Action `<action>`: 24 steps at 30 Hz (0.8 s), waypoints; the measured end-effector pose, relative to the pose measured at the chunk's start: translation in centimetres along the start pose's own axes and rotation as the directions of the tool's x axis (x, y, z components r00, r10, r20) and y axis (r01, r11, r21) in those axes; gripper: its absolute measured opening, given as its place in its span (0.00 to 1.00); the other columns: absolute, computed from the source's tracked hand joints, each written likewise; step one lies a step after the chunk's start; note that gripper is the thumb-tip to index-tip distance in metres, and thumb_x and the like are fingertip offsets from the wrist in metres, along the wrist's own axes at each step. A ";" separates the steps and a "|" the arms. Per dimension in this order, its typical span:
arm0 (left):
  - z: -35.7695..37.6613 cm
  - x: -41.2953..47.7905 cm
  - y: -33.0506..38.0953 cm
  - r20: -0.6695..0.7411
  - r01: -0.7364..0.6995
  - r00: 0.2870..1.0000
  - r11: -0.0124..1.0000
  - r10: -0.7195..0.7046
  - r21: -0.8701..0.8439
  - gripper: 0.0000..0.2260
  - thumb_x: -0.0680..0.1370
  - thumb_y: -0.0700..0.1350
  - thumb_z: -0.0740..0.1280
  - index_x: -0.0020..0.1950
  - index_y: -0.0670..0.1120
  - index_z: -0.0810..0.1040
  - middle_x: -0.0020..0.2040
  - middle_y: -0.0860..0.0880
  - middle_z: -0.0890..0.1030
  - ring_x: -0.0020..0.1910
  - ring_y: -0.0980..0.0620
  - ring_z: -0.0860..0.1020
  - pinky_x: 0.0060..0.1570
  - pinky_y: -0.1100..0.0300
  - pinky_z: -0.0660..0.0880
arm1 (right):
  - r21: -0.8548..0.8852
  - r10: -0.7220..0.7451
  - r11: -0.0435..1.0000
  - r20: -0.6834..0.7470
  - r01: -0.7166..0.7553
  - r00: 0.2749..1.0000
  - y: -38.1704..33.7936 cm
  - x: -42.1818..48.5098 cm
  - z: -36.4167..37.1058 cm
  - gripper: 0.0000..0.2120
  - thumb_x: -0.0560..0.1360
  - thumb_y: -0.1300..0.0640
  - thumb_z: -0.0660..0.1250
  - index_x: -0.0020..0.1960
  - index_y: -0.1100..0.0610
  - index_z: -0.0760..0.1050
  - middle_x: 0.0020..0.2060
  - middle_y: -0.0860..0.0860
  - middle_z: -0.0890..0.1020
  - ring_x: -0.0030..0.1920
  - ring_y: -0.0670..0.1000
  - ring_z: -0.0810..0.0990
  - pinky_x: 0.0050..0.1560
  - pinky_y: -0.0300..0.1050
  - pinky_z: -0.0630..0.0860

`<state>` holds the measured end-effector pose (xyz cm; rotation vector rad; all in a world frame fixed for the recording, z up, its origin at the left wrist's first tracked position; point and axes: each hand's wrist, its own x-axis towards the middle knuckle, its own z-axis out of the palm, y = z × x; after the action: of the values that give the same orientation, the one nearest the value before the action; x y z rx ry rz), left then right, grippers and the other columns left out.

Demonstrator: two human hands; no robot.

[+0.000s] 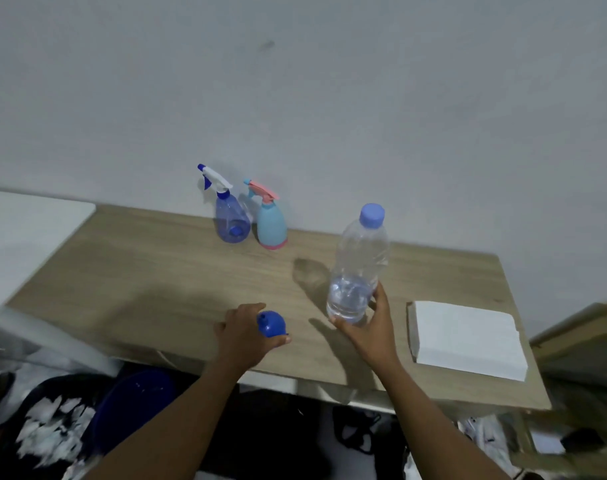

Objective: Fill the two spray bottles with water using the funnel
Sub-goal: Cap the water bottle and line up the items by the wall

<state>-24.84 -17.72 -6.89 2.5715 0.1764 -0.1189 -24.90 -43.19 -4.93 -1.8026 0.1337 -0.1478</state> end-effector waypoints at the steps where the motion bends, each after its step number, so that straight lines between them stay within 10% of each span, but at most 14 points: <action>1: 0.2 0.0 -0.4 0.019 -0.005 1.000 1.000 0.004 0.020 0.38 0.55 0.73 0.72 0.55 0.48 0.80 0.53 0.52 0.82 0.54 0.47 0.80 0.56 0.49 0.75 | 0.003 0.004 1.000 -0.020 -0.004 1.000 0.5 0.1 0.3 0.47 0.61 0.56 0.85 0.73 0.47 0.63 0.65 0.41 0.75 0.62 0.37 0.76 0.60 0.38 0.77; 11: 0.5 0.6 -2.5 0.059 0.071 0.996 0.997 -0.070 -0.016 0.28 0.63 0.61 0.76 0.62 0.59 0.77 0.58 0.61 0.79 0.63 0.53 0.71 0.58 0.52 0.65 | -0.005 0.099 0.995 -0.178 -0.102 0.979 1.4 1.7 3.0 0.39 0.62 0.57 0.84 0.67 0.47 0.69 0.57 0.43 0.81 0.55 0.43 0.82 0.57 0.52 0.81; 17: -0.6 5.7 -0.2 -0.024 -0.103 0.995 0.973 0.100 -0.207 0.30 0.63 0.57 0.78 0.63 0.49 0.79 0.59 0.53 0.81 0.59 0.49 0.78 0.61 0.54 0.74 | -0.062 0.063 0.995 -0.220 -0.078 0.974 0.7 2.8 3.7 0.33 0.66 0.56 0.82 0.64 0.44 0.69 0.53 0.39 0.80 0.52 0.35 0.80 0.47 0.31 0.78; 24: -2.4 17.7 6.0 0.032 -0.217 0.975 0.972 0.220 -0.085 0.25 0.71 0.53 0.75 0.66 0.51 0.74 0.62 0.52 0.79 0.59 0.49 0.78 0.52 0.56 0.73 | -0.078 0.018 0.996 -0.233 -0.037 0.972 0.5 9.3 5.3 0.34 0.65 0.57 0.82 0.66 0.48 0.70 0.54 0.38 0.79 0.54 0.39 0.79 0.53 0.40 0.79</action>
<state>-6.36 -19.63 -3.86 2.4858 -0.1161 -0.0804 -14.87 -39.86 -6.37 -1.8598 0.3348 -0.3378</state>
